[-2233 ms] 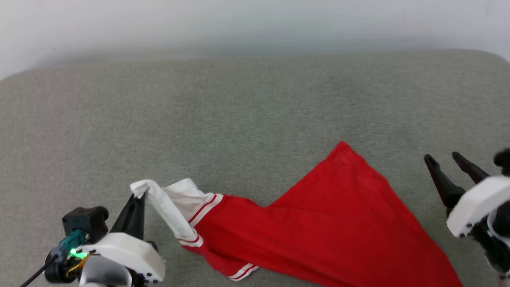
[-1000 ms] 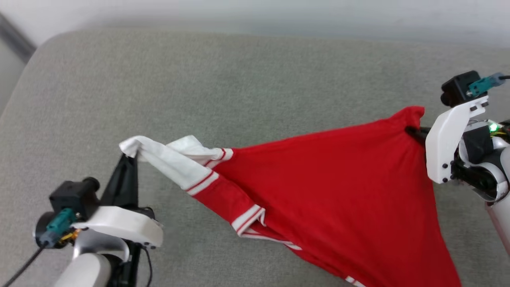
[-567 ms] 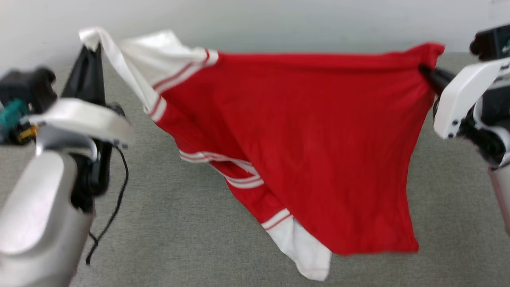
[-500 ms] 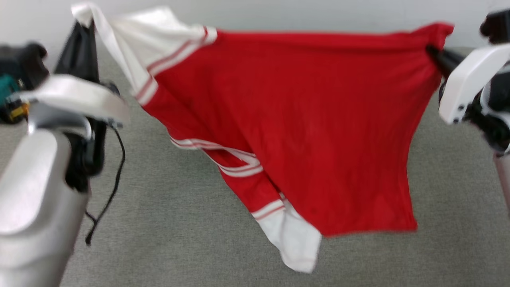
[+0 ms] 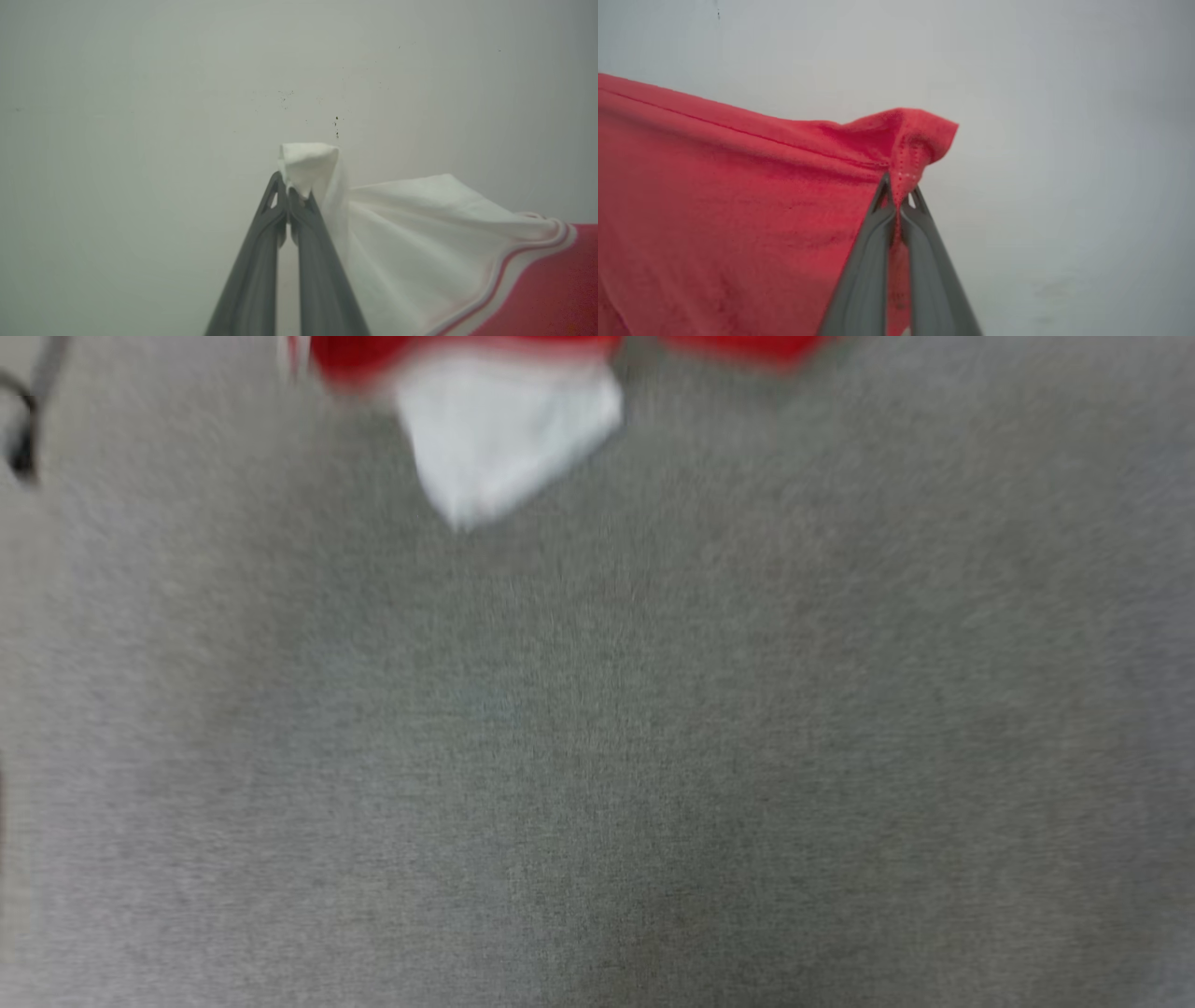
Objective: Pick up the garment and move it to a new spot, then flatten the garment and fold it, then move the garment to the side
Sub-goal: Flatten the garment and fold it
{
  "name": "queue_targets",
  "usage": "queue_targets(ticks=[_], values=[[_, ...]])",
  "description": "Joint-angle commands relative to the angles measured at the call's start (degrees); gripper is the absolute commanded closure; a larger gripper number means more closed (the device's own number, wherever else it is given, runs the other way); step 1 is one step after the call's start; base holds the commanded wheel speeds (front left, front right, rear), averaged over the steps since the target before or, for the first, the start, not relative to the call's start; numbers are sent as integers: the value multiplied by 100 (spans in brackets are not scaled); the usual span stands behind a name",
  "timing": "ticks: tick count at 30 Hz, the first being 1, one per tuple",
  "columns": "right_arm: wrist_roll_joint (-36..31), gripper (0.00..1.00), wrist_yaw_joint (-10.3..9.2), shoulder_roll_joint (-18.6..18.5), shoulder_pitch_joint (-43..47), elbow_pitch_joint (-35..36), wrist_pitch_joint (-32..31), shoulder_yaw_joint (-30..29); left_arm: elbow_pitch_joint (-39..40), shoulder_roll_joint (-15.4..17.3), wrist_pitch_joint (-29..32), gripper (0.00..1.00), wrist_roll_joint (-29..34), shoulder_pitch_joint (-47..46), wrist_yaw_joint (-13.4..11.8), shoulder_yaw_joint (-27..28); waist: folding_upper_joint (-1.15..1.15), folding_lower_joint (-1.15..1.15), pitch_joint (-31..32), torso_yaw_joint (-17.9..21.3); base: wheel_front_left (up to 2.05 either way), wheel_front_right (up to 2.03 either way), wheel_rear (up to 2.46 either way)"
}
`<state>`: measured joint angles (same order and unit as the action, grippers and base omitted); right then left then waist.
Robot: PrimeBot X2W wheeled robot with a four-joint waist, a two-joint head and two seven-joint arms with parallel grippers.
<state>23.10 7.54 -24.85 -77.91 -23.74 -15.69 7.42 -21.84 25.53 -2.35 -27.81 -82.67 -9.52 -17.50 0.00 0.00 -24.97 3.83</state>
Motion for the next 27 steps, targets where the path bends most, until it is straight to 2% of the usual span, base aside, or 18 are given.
queue_targets(ticks=[1,7,16,21,27], values=[[32,100,-10,-50,-203,-15,64,-2,-89,48,-3,100,56,-200,20,23,0,0,-674,-24,0,0,0],[139,100,-10,-93,-1122,-307,352,225,-526,47,-9,100,194,-1180,132,-41,0,0,-1368,-36,0,0,0],[463,100,-9,78,-1358,-1266,978,946,-1479,-188,-457,100,-77,-854,417,-64,0,0,-1799,-150,0,0,0],[687,100,-10,83,-997,-1873,1183,1479,-2063,-379,-918,100,-228,-282,686,-117,0,0,-1588,-238,0,0,0],[1046,100,-9,-13,89,-2135,1547,2091,-2475,-562,-1221,100,-415,932,958,-108,0,0,-825,-304,0,0,0]])
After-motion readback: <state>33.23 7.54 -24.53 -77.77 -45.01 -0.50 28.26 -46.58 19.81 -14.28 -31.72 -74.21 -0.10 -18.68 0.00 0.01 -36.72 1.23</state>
